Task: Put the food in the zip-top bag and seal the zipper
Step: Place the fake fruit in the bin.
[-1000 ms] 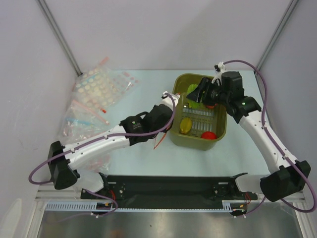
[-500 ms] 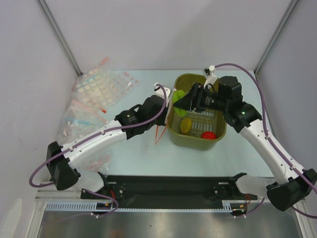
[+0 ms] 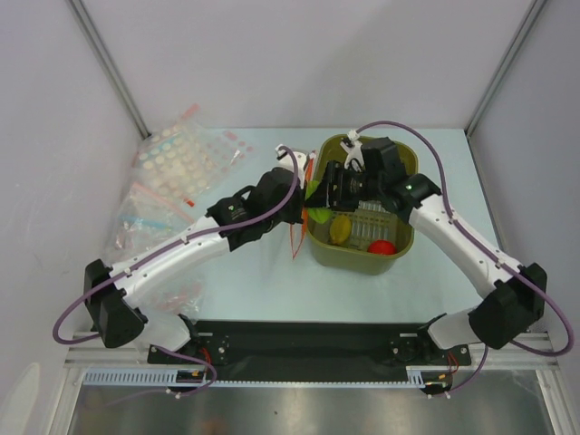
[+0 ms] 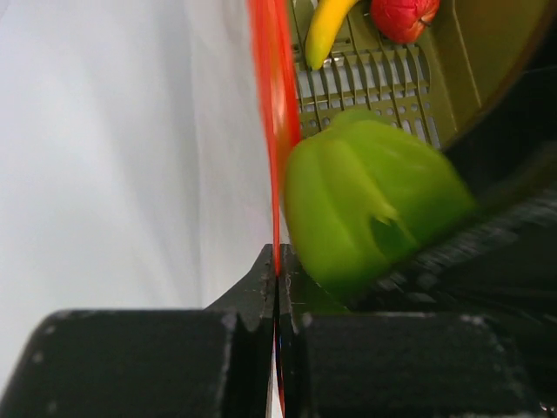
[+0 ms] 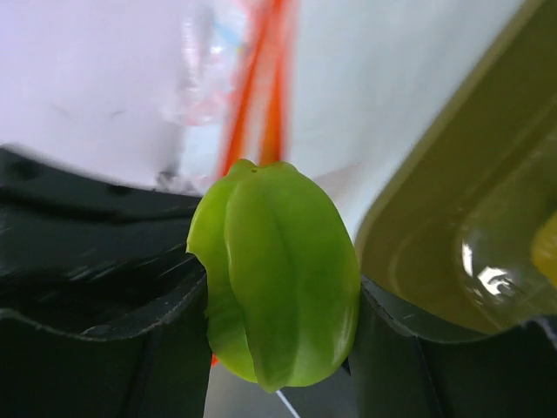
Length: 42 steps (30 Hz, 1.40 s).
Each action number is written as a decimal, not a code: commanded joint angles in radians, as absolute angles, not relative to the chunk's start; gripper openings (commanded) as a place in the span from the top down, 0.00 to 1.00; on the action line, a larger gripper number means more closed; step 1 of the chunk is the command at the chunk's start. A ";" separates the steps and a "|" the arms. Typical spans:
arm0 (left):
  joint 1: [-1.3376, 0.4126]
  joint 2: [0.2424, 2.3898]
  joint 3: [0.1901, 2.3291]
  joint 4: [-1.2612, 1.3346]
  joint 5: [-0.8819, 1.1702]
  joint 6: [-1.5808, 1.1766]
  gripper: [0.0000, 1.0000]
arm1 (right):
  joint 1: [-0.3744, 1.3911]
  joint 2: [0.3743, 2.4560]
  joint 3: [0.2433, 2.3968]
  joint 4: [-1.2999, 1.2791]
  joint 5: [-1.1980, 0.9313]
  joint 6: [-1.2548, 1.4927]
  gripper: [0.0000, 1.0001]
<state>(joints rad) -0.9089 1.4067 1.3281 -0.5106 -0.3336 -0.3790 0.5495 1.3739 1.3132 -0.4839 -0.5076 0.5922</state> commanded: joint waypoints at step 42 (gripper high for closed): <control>-0.680 1.247 1.260 -0.350 -0.100 -0.509 1.00 | 0.426 1.264 1.275 -0.385 -0.695 0.534 0.93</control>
<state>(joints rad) -0.7425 1.3239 1.3220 -0.4366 -0.2165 -0.4637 0.4271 1.2697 1.2736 -0.4606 -0.6361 0.5098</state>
